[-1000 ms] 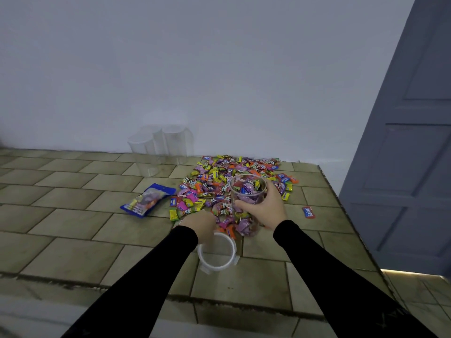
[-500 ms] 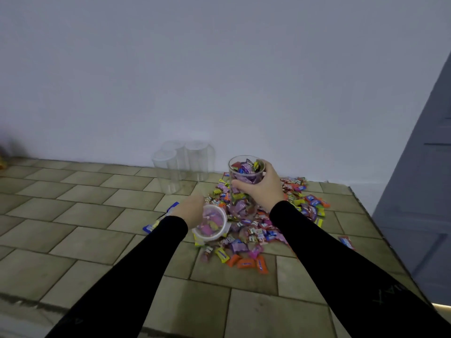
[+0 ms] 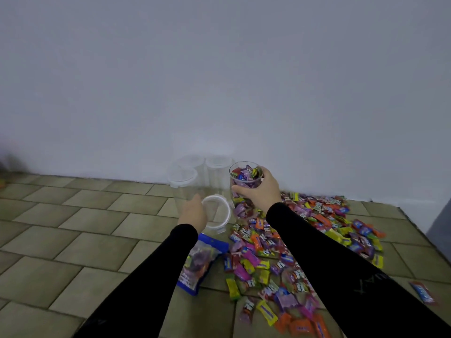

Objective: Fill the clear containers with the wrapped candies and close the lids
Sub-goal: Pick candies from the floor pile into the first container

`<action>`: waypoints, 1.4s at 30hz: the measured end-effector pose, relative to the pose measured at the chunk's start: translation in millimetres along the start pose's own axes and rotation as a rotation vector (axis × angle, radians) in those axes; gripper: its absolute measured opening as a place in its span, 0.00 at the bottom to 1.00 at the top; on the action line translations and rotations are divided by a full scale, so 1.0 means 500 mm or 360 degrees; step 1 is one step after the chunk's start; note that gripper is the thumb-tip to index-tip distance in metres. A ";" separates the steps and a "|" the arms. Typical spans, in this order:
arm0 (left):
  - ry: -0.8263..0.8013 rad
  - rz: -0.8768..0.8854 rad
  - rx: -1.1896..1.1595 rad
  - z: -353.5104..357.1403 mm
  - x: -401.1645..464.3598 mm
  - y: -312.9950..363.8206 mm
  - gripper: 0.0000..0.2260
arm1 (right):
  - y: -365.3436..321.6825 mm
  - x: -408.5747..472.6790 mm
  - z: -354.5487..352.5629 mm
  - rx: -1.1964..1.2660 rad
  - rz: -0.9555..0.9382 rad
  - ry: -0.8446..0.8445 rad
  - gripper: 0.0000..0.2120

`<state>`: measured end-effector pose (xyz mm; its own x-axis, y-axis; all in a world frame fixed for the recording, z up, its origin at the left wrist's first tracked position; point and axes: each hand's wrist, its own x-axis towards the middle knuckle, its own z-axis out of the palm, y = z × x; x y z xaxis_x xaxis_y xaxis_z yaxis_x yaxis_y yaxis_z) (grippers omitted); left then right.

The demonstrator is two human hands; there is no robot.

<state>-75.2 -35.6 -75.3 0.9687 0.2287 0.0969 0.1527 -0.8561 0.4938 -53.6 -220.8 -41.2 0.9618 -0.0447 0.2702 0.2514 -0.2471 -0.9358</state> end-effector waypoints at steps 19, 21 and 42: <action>-0.0320 0.0304 0.0842 0.107 0.163 -0.069 0.14 | 0.088 0.120 0.143 -0.0104 0.0135 -0.0123 0.31; -0.0305 0.0345 0.0984 0.112 0.164 -0.072 0.14 | 0.089 0.118 0.144 -0.0106 0.0130 -0.0133 0.32; 0.0132 0.0058 -0.0392 -0.101 0.157 0.051 0.09 | 0.087 0.185 0.045 -0.0339 0.0275 -0.0204 0.18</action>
<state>-5.1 -16.0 -11.6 0.9517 0.2459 0.1841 0.0560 -0.7280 0.6833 48.7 -214.1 -62.2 0.9976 0.0152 0.0676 0.0673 -0.4444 -0.8933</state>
